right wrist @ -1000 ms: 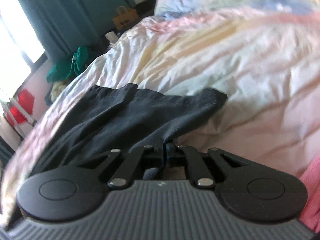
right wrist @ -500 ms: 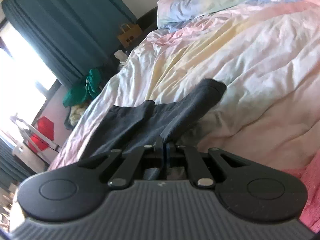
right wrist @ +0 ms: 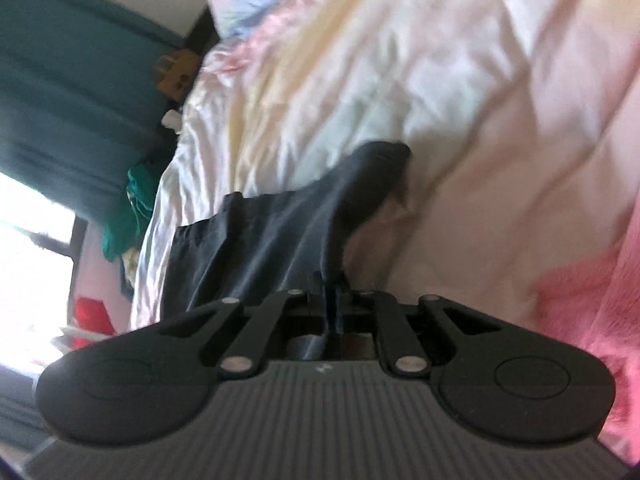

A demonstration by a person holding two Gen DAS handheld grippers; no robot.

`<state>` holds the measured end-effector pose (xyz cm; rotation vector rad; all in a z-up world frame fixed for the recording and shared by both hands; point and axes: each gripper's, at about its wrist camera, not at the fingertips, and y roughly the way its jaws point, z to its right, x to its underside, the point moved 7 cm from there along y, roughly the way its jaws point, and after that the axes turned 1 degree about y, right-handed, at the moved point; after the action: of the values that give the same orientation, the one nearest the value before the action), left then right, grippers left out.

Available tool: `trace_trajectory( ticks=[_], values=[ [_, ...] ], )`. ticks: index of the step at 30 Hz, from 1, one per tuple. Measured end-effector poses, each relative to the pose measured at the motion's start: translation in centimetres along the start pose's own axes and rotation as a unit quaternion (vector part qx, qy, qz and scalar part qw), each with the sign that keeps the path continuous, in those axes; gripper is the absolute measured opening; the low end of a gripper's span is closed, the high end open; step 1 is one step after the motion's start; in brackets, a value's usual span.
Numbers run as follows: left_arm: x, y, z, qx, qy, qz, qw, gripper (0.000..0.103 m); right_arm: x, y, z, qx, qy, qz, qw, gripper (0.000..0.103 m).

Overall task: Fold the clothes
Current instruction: 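Grasp the ribbed waistband with the left gripper while the right gripper holds the leg end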

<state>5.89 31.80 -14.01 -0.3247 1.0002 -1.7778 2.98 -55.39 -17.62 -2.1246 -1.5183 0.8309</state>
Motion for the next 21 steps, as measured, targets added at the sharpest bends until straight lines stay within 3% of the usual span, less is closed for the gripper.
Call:
trace_trajectory(
  ticks=[2, 5, 7, 9, 11, 12, 13, 15, 17, 21],
  values=[
    [0.5, 0.8, 0.5, 0.001, 0.009, -0.018, 0.9998, 0.063, -0.1, 0.8, 0.3, -0.002, 0.014, -0.006, 1.000, 0.009],
    [0.8, 1.2, 1.2, -0.007, 0.025, -0.012, 0.9996, 0.070, -0.4, 1.9, 0.5, -0.006, 0.027, -0.008, 1.000, 0.010],
    [0.9, 1.4, 1.5, -0.011, 0.026, -0.005, 0.9996, 0.068, -0.4, 2.6, 0.7, 0.000, 0.035, -0.009, 0.999, 0.011],
    [0.9, 1.3, 1.4, -0.019, 0.024, 0.004, 0.9995, 0.049, -0.3, 2.8, 1.0, 0.000, 0.054, -0.011, 0.998, 0.011],
    [0.8, 1.1, 1.2, -0.014, 0.014, 0.010, 0.9998, 0.036, -0.3, 2.6, 1.3, -0.005, 0.075, -0.013, 0.997, 0.013],
    [0.7, 0.9, 1.0, -0.009, 0.004, 0.012, 0.9999, 0.028, -0.2, 2.3, 1.3, -0.006, 0.080, -0.015, 0.997, 0.020],
    [0.6, 0.7, 0.7, -0.004, -0.007, 0.013, 0.9999, 0.025, -0.1, 2.1, 1.4, -0.004, 0.081, -0.021, 0.997, 0.039],
    [0.3, 0.2, 0.4, 0.010, -0.021, 0.018, 0.9995, 0.018, 0.2, 1.5, 1.1, -0.018, 0.072, -0.034, 0.997, 0.060],
    [0.3, -0.4, 0.7, 0.019, -0.013, 0.025, 0.9994, 0.018, 0.6, 1.0, 0.8, -0.036, 0.061, -0.047, 0.996, 0.064],
    [0.4, -0.5, 1.4, 0.019, 0.001, 0.034, 0.9992, 0.020, 0.2, 1.6, 1.4, -0.029, 0.061, -0.039, 0.997, 0.064]
  ],
)
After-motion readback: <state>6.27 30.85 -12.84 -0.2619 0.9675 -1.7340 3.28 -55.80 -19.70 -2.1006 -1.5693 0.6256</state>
